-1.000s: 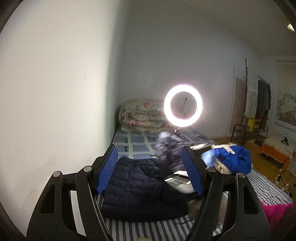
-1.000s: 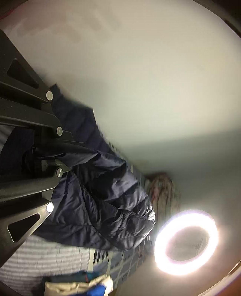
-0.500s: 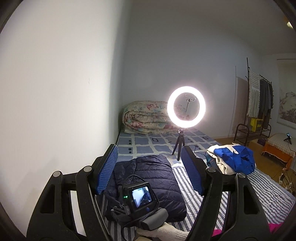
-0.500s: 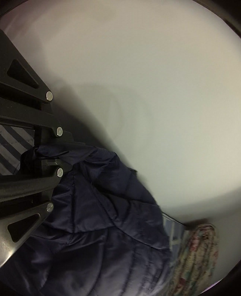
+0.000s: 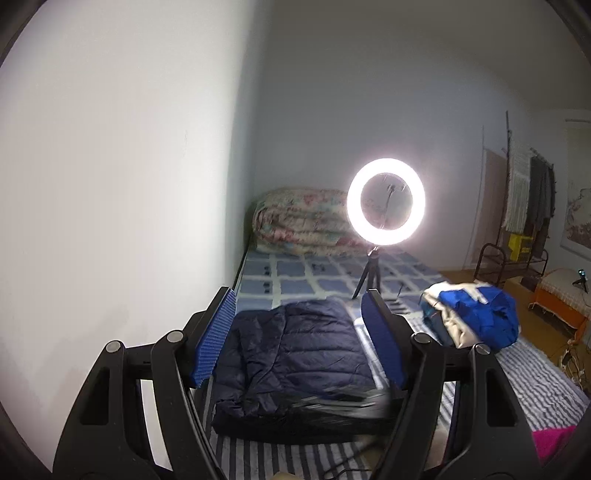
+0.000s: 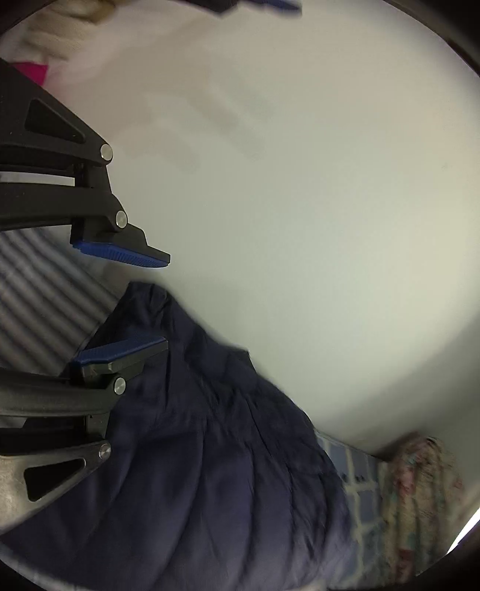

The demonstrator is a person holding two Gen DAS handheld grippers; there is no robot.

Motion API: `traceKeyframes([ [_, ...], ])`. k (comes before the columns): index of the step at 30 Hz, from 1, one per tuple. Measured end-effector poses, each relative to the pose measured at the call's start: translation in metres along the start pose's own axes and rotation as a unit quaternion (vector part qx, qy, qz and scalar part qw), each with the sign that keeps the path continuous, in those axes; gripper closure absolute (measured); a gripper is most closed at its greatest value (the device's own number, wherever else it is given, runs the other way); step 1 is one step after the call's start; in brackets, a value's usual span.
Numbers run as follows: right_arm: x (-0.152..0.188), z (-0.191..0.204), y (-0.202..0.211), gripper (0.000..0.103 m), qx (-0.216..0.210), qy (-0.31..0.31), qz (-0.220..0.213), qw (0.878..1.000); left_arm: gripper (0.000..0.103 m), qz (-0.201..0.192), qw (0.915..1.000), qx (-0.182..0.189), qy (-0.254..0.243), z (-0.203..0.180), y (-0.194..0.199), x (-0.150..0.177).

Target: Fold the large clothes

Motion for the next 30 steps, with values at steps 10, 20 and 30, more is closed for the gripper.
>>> traceKeyframes([
  [10, 0.008, -0.085, 0.08, 0.061, 0.166, -0.101, -0.063, 0.979, 0.03, 0.14, 0.988, -0.046, -0.047, -0.013, -0.127, 0.075],
  [20, 0.014, -0.145, 0.091, 0.034, 0.147, -0.169, -0.071, 0.972, 0.03, 0.222, 0.9473, -0.152, -0.174, -0.012, -0.196, 0.173],
  [30, 0.023, -0.175, 0.044, 0.025, 0.047, -0.225, -0.061, 0.971, 0.03, 0.243, 0.9412, -0.151, -0.179, -0.007, -0.197, 0.2],
])
Point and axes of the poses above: each gripper's, at about its wrist camera, not at the fingertips, and y roughly against the way its jaws point, z to its left, x to its underside, the point moved 2 cm from there along -y, roughly the way its jaws point, and after that the axes turned 14 degrees about -x, right-handed, at the moved point
